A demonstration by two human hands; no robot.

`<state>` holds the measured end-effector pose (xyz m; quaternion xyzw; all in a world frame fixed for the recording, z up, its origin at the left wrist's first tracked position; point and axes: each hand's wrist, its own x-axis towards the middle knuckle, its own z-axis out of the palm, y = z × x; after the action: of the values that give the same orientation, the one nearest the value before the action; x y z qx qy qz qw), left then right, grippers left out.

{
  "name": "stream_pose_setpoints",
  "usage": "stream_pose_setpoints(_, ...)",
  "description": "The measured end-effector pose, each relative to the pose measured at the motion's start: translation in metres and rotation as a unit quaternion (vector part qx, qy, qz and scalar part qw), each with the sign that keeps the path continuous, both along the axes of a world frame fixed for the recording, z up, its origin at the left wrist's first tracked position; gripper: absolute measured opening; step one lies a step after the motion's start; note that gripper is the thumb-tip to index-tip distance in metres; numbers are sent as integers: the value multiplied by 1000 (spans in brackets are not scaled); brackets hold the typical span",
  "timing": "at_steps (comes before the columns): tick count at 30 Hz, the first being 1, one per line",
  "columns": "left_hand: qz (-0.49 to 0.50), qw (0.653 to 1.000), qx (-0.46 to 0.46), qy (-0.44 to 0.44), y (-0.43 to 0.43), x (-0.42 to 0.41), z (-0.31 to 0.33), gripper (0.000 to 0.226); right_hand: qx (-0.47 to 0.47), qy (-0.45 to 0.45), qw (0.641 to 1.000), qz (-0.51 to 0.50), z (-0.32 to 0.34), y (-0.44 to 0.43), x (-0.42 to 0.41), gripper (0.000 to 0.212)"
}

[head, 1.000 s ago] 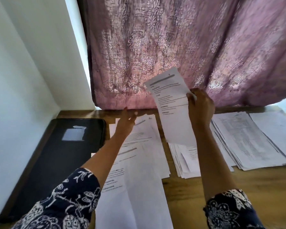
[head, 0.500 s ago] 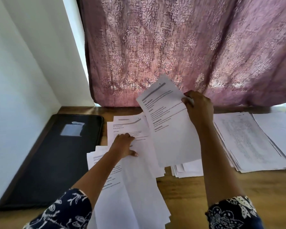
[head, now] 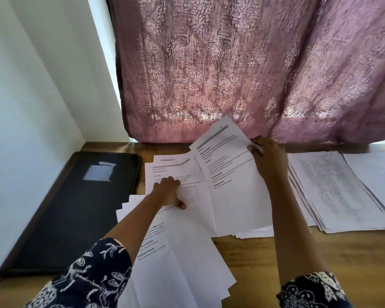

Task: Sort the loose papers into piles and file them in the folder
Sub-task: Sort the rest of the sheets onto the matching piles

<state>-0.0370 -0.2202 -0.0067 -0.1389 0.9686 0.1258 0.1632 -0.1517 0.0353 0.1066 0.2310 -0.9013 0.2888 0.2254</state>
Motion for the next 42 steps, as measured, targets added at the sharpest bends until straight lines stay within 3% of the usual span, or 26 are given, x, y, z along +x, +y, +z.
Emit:
stream_pose_setpoints(6,24,997,67,1,-2,0,10,82,-6,-6,1000,-8,10,1,-2,11)
stream_pose_setpoints(11,32,995,98,-7,-3,3,11,95,-11,0,1000,-2,9,4,-2,12)
stream_pose_setpoints(15,29,986,150,69,-1,14,19,57,-16,37,999,27,14,10,-3,11)
stream_pose_setpoints(18,35,974,212,78,-7,30,32,29,-28,69,996,48,20,14,-2,13)
stream_pose_setpoints(21,48,956,279,76,-16,45,53,21,-65,64,993,68,27,16,-3,17)
stream_pose_setpoints(25,67,938,324,103,-29,64,84,28,-144,-23,985,88,34,11,2,23)
stream_pose_setpoints(29,117,912,362,157,-40,72,99,22,-113,-163,972,122,15,-10,4,20)
stream_pose_setpoints(32,140,902,353,205,-35,63,100,34,-105,-272,947,132,-15,-28,15,6)
stream_pose_setpoints(39,127,907,309,257,-16,35,65,48,-128,-450,873,134,-66,-54,56,14)
stream_pose_setpoints(42,133,920,290,226,-15,29,51,32,-148,-487,852,124,-77,-57,72,10)
